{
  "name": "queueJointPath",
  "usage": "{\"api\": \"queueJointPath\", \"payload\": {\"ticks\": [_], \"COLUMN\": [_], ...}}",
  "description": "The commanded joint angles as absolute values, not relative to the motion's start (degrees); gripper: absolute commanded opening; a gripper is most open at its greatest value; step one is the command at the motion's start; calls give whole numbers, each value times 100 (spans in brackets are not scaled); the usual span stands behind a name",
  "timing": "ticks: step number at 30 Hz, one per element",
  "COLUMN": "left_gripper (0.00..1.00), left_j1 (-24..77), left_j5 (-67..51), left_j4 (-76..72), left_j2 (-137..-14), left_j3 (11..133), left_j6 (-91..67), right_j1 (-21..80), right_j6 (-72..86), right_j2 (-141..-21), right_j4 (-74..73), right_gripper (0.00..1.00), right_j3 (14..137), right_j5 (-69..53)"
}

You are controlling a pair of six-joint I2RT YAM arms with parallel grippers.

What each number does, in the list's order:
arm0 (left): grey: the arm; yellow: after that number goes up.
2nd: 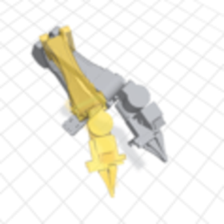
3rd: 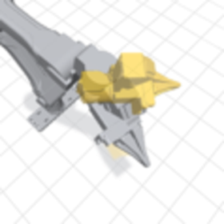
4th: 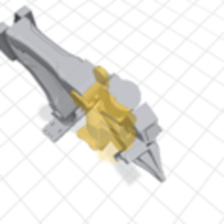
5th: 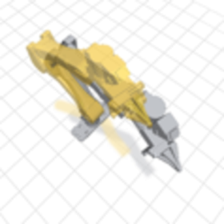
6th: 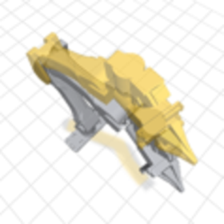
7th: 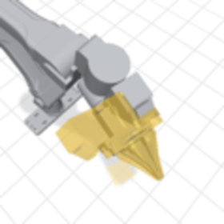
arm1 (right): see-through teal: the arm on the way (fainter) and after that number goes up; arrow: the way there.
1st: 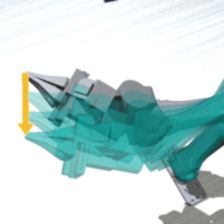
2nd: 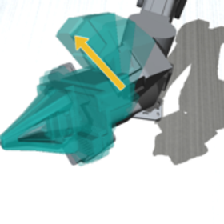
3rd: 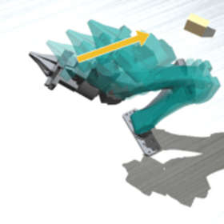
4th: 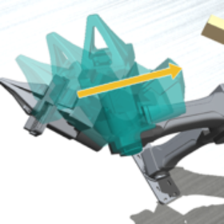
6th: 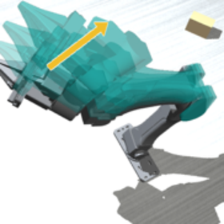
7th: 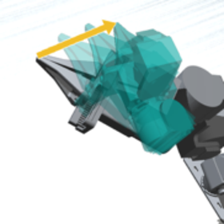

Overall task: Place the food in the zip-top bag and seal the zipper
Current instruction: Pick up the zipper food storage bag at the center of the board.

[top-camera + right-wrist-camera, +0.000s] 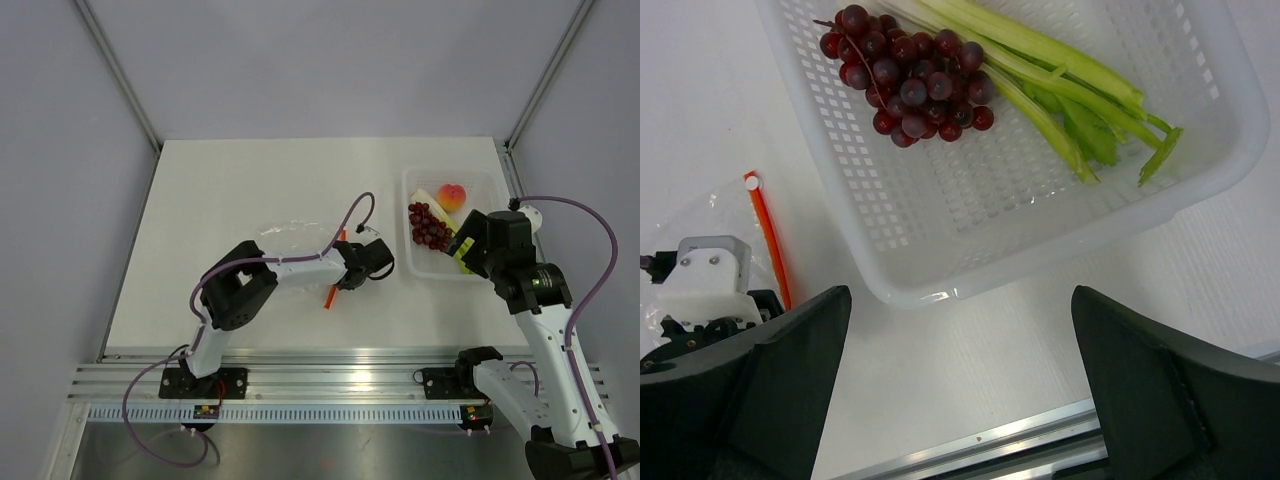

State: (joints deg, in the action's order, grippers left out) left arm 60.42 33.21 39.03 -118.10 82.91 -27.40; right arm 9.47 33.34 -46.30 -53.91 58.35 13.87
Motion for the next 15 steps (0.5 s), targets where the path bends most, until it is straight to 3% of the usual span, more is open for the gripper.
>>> {"api": "queueJointPath", "payload": {"ticks": [1,4,7,15], "left_gripper": [32,20,1,0], "left_j1": [5775,5599,5511,5186], "left_j5": [2797,2523,2181,1153], "left_j4": [3253,3042,2945,2883], "left_j2": [-11699,-11558,-11147,-9882], "left_j3": [8034,7796,7638,7260], "left_j6": [-2663,-2654,-2610,-2759], "right_j1": [940,940,940,1028], "right_j6": [3375,3366,3349,3322], "right_j2": [-4658,-4711,-4755,-5001], "right_j4": [-5353,-5353,-5318,-5072], "right_gripper": [99,100,99,99], "right_j3": [6047,6056,6012,6047], "right_j5": [1362,1327,1205,150]}}
